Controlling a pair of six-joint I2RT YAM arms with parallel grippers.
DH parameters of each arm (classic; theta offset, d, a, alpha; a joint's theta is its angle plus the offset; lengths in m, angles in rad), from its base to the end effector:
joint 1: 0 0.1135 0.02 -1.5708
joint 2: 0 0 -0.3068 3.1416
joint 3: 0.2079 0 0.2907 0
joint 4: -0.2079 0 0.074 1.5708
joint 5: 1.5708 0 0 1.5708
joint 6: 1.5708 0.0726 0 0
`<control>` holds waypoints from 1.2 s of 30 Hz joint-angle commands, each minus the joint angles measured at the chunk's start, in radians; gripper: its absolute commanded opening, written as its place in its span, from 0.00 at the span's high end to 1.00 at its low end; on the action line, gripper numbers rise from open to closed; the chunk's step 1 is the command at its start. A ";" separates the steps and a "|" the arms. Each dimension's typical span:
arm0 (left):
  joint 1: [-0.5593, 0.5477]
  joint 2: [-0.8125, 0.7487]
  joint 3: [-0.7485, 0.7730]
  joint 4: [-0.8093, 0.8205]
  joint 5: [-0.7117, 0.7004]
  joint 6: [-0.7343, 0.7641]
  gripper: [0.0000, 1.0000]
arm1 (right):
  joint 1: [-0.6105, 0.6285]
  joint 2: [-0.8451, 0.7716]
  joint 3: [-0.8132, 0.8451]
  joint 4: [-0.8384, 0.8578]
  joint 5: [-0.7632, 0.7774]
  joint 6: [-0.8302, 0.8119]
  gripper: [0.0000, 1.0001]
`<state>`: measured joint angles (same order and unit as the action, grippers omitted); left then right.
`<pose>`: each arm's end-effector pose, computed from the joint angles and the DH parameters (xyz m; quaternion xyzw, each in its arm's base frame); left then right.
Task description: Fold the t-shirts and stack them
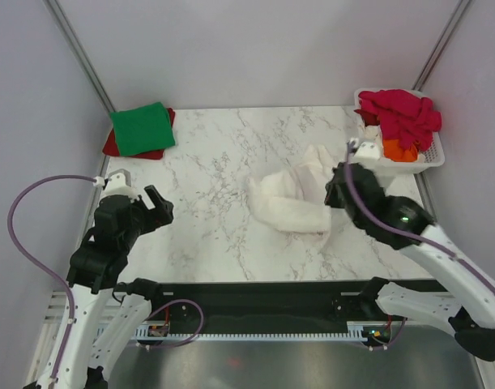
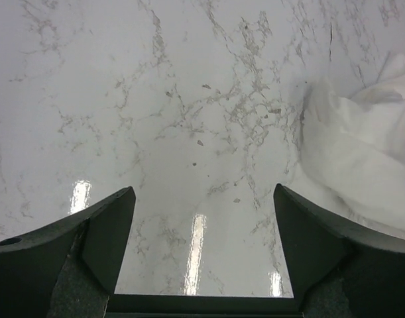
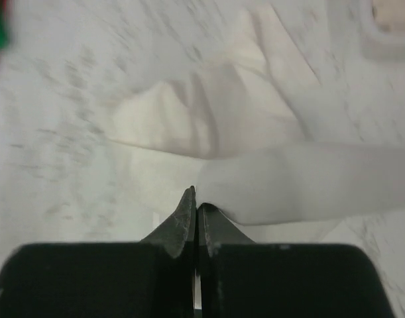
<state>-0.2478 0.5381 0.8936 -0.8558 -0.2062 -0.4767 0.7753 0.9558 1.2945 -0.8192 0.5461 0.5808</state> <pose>0.1293 -0.0174 0.3564 -0.1499 0.8440 -0.0970 0.5058 0.1778 0.1214 0.4523 0.0592 0.8331 0.1336 0.5335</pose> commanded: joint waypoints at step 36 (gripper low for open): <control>-0.281 1.275 0.303 0.629 0.246 -0.253 0.20 | -0.068 0.012 -0.512 0.107 0.009 0.108 1.00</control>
<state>-0.5243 1.8008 1.1664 -0.2710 0.0616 -0.6838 0.7105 0.9627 0.7837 -0.7574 0.5705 0.7128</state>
